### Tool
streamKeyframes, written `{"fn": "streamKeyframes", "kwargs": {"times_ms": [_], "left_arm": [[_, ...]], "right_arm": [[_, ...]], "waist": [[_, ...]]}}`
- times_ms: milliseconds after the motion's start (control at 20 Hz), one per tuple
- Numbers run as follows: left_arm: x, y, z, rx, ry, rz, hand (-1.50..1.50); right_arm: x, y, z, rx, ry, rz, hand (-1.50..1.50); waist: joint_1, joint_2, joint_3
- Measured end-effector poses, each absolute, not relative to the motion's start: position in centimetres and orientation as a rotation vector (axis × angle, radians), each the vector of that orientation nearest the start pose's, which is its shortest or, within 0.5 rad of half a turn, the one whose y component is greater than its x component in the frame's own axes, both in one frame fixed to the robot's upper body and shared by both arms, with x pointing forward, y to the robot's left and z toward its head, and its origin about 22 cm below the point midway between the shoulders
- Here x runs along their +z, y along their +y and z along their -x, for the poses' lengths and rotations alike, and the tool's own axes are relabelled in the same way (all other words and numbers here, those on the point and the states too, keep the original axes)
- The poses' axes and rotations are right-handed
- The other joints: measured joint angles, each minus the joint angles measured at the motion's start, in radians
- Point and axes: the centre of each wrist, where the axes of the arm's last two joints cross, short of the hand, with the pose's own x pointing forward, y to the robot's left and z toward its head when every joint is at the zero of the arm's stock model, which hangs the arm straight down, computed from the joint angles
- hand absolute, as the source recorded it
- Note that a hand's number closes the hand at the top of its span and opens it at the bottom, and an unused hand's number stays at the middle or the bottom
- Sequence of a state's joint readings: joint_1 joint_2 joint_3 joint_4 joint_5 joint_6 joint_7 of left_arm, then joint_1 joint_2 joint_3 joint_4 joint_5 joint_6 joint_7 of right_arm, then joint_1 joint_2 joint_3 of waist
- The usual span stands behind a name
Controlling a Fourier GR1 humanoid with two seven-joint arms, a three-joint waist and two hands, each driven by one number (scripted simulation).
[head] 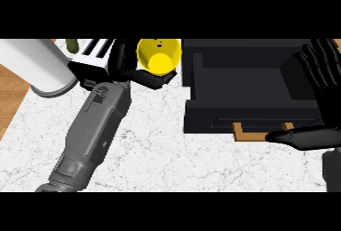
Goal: Pick up the cup, place it into the drawer and close the drawer
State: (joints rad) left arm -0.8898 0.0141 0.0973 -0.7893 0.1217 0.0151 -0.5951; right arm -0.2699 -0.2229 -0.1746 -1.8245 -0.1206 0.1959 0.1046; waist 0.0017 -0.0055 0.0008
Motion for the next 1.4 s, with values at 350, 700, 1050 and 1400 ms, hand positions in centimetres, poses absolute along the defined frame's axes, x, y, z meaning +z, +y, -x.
{"fn": "streamKeyframes", "kwargs": {"times_ms": [350, 700, 1050, 1400], "left_arm": [[15.1, 7.6, -43.0, -0.147, -2.132, 0.231, 1.50], [17.8, 4.1, -44.2, -0.201, -1.990, 0.115, 1.50], [15.7, 3.3, -44.6, -0.314, -1.850, 0.017, 1.50], [12.8, 3.8, -44.4, -0.449, -1.737, -0.017, -1.50]], "right_arm": [[14.3, -27.5, -27.7, 0.263, -1.988, -0.003, -1.50], [14.7, -27.0, -28.2, 0.284, -1.998, -0.029, -1.50], [15.1, -26.4, -28.8, 0.299, -2.026, -0.068, -1.50], [15.4, -24.8, -29.3, 0.341, -2.043, -0.121, -1.50]], "waist": [[-0.019, 0.006, 0.000], [-0.054, 0.016, 0.000], [-0.101, 0.029, 0.001], [-0.158, 0.043, 0.002]]}}
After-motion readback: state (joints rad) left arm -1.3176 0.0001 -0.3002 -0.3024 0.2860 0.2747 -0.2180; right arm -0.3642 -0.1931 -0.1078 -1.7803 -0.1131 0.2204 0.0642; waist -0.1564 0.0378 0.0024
